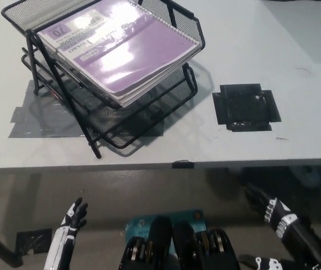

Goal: A person hands a notebook to the robot and the robot grabs it with its right hand and places it in the file tray kept in the centre of the desk infront of it.

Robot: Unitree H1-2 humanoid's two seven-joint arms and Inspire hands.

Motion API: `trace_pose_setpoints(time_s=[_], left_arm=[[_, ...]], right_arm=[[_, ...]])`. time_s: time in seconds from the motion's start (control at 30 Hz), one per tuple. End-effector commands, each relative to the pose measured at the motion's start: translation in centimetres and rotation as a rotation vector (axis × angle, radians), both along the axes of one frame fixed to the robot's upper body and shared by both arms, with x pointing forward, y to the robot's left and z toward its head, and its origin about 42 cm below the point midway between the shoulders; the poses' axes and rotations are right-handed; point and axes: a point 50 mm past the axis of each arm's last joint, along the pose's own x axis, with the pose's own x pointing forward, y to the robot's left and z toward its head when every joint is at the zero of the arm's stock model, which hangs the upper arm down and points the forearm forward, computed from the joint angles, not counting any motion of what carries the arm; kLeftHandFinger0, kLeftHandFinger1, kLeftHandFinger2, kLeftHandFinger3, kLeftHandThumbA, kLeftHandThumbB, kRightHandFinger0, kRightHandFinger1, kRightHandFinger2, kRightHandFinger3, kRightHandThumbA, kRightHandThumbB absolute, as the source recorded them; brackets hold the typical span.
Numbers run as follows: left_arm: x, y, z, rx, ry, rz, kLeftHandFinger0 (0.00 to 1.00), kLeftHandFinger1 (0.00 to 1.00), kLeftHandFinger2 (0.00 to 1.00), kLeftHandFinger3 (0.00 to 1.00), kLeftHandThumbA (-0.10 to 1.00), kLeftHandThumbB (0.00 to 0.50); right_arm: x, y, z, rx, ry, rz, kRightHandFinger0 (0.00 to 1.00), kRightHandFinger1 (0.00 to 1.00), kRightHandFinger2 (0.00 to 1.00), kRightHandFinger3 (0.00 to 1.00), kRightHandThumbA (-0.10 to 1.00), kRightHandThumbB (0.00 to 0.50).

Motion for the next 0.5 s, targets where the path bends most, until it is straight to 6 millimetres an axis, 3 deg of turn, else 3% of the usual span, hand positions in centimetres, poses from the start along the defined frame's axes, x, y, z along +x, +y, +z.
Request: trace_pose_setpoints(time_s=[0.0,0.07,0.13,0.47], left_arm=[[-0.8,-0.1,1.1,-0.050,-0.083,-0.002,1.00,1.00,1.00,1.00,1.00,0.500],[-1.1,0.0,0.8,-0.057,-0.076,-0.014,1.00,1.00,1.00,1.00,1.00,0.500],[-1.4,0.1,0.5,-0.052,-0.077,-0.020,1.00,1.00,1.00,1.00,1.00,0.500],[-1.7,0.2,0.3,-0.084,-0.071,-0.015,1.00,1.00,1.00,1.00,1.00,0.500]], right_arm=[[-0.3,-0.2,-1.6,0.280,-0.022,-0.154,1.00,1.00,1.00,1.00,1.00,0.433],[0.1,-0.5,-4.0,0.279,0.042,-0.192,1.00,1.00,1.00,1.00,1.00,0.447],[0.6,-0.7,-6.4,0.271,0.102,-0.208,1.00,1.00,1.00,1.00,1.00,0.424],[0.8,-1.4,-8.7,0.248,0.142,-0.218,1.00,1.00,1.00,1.00,1.00,0.380]])
